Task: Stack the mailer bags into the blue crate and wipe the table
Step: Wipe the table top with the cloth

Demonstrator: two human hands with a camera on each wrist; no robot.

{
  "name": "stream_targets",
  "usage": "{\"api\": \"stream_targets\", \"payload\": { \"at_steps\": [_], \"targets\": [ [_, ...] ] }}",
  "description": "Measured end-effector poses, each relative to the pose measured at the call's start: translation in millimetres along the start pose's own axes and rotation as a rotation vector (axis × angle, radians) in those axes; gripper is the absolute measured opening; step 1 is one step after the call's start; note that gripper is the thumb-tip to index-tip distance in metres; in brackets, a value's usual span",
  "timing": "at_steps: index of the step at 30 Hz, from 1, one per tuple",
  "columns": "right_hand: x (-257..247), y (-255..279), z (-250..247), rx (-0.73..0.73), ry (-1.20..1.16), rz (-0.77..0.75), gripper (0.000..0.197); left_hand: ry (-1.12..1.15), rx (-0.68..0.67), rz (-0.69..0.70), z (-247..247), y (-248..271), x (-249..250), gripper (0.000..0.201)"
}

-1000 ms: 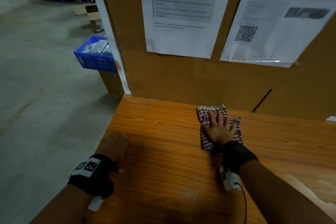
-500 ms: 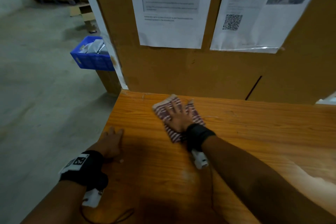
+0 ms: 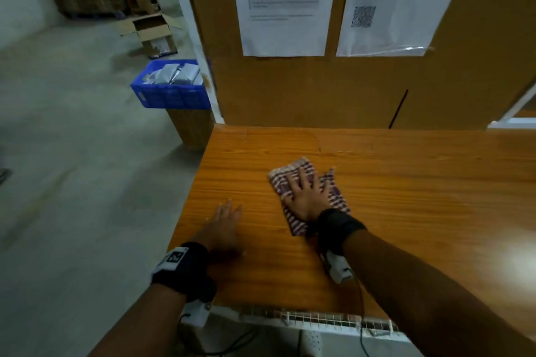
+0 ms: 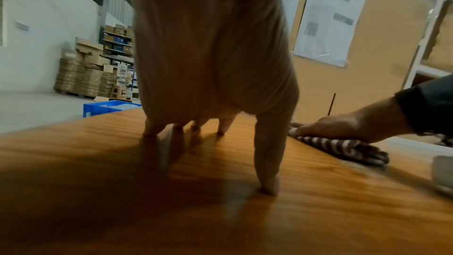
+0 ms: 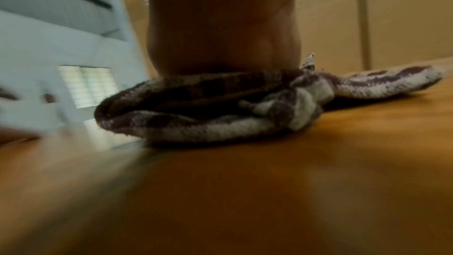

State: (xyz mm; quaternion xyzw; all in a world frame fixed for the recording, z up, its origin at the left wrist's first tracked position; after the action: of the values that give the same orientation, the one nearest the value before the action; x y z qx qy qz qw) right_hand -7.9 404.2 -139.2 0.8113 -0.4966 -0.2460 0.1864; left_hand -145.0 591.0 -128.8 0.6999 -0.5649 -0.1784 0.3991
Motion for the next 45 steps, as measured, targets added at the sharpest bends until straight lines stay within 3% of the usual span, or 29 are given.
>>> {"api": "stream_targets", "payload": {
  "at_steps": [2,5,10,12,15,20,23,27,31,34,36,41,45],
  "targets": [
    [-27,27,26,-0.022,0.043,-0.074,0.07,-0.006,0.023,0.01,9,7,-4,0.121],
    [-2,60,44,0.0,0.032,-0.069,0.07,0.018,0.118,0.031,28,16,-13,0.111],
    [124,120,52,0.103,-0.157,0.266,0.071,0.025,0.244,0.024,70,27,-13,0.085],
    [146,143,59,0.111,-0.22,0.35,0.071,0.008,0.273,0.016,81,28,-11,0.082],
    [114,154,75,0.125,-0.219,0.358,0.071,-0.029,0.305,0.02,90,31,-7,0.079],
    [-7,160,110,0.08,-0.027,0.074,0.068,-0.021,0.391,0.054,96,34,-8,0.071],
    [-16,169,117,0.053,0.019,0.007,0.066,0.0,0.447,0.062,100,36,-8,0.066],
    [74,184,110,0.127,-0.116,0.188,0.066,0.024,0.432,0.031,105,34,11,0.067],
    [186,221,103,0.19,-0.258,0.448,0.069,0.004,0.413,0.136,108,33,51,0.07],
    [207,224,101,0.195,-0.311,0.573,0.069,-0.033,0.39,0.17,108,31,77,0.073],
    [182,209,98,0.195,-0.286,0.538,0.069,-0.054,0.365,0.181,107,28,95,0.074],
    [77,176,102,0.096,-0.076,0.166,0.065,-0.014,0.272,0.156,94,17,128,0.074],
    [100,177,96,0.072,-0.072,0.075,0.061,0.033,0.199,0.043,74,14,138,0.085]
  ]
}}
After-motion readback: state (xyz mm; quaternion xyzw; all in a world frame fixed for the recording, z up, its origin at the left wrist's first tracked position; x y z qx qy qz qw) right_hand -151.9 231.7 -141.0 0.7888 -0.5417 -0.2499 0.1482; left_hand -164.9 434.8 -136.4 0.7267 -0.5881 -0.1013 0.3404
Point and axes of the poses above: each hand's wrist, its own y-axis away from the middle knuckle, its own z-axis out of the palm, x = y × z, the point moved 6 cm from there along -y, towards the middle knuckle, and after that the axes turned 12 degrees about -x, right-handed, at the moved point
